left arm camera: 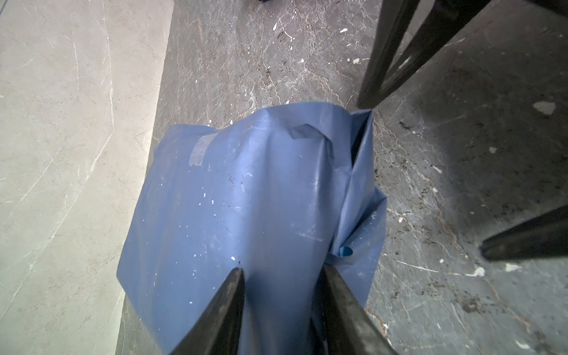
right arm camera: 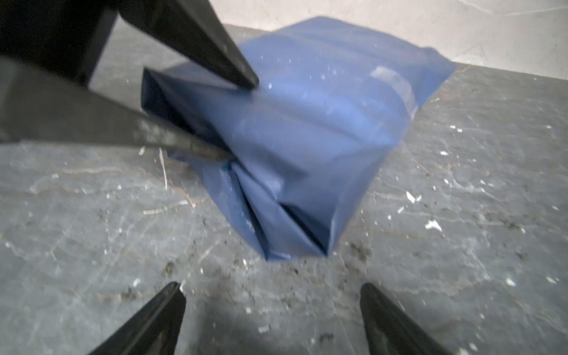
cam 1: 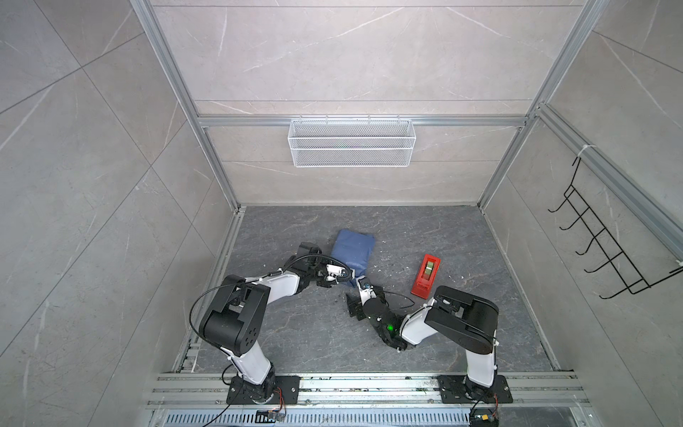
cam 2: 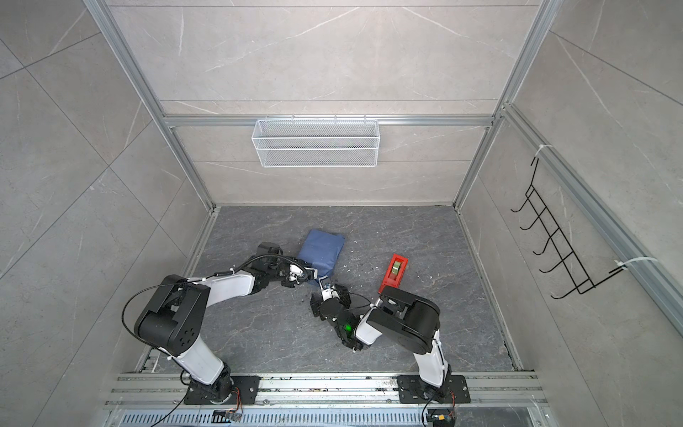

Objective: Wrap a gift box in wrapping paper
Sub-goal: Fifth fold the wrapping paper around the gift box.

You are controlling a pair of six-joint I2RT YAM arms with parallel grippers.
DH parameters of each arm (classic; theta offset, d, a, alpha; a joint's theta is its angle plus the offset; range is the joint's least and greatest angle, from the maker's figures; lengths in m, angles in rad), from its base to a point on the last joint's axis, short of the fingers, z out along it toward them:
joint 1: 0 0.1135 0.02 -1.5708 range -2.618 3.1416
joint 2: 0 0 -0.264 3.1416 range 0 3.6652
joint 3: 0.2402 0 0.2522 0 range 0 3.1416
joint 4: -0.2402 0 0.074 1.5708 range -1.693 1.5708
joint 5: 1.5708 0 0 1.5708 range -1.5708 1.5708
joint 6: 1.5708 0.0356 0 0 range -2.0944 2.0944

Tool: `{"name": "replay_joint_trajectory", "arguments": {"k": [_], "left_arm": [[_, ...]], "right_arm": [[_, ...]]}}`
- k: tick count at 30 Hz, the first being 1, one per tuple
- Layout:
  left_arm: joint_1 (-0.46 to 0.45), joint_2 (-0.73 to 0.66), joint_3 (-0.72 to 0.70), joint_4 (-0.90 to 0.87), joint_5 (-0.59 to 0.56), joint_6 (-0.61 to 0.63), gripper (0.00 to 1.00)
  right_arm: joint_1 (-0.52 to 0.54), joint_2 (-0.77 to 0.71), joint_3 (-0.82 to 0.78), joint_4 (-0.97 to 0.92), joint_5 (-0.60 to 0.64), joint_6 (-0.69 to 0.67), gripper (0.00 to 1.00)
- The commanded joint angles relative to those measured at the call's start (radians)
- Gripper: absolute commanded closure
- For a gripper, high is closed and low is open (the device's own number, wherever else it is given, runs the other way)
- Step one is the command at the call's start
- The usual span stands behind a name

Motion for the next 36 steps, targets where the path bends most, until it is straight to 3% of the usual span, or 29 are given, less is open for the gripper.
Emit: {"name": "replay_joint_trajectory", "arguments": {"k": [1, 8, 25, 29, 31, 32, 36], "left_arm": [[-0.01, 0.037, -0.031, -0.184, 0.01, -0.033, 0.57], [-0.01, 0.037, -0.035, -0.186, 0.012, -0.029, 0.57], [-0.01, 0.009, -0.034, -0.204, 0.025, -0.017, 0.54], [-0.01, -0.001, -0.025, -0.212, 0.026, -0.003, 0.42], [-0.003, -0.021, -0.021, -0.224, 0.033, -0.001, 0.15], [0.005, -0.032, -0.02, -0.236, 0.04, 0.014, 0.1], [0.051, -0.052, -0.015, -0.241, 0.036, 0.056, 0.02]], "right_arm": [[-0.017, 0.054, 0.032, 0.063, -0.018, -0.006, 0.1], [-0.06, 0.117, 0.048, 0.153, -0.052, 0.006, 0.14], [-0.099, 0.146, 0.088, 0.12, -0.088, 0.017, 0.23], [-0.101, 0.161, 0.092, 0.135, -0.09, 0.016, 0.25], [-0.103, 0.151, 0.089, 0.124, -0.089, 0.026, 0.26], [-0.104, 0.144, 0.089, 0.121, -0.092, 0.024, 0.27], [-0.104, 0.154, 0.091, 0.128, -0.098, 0.021, 0.27]]}}
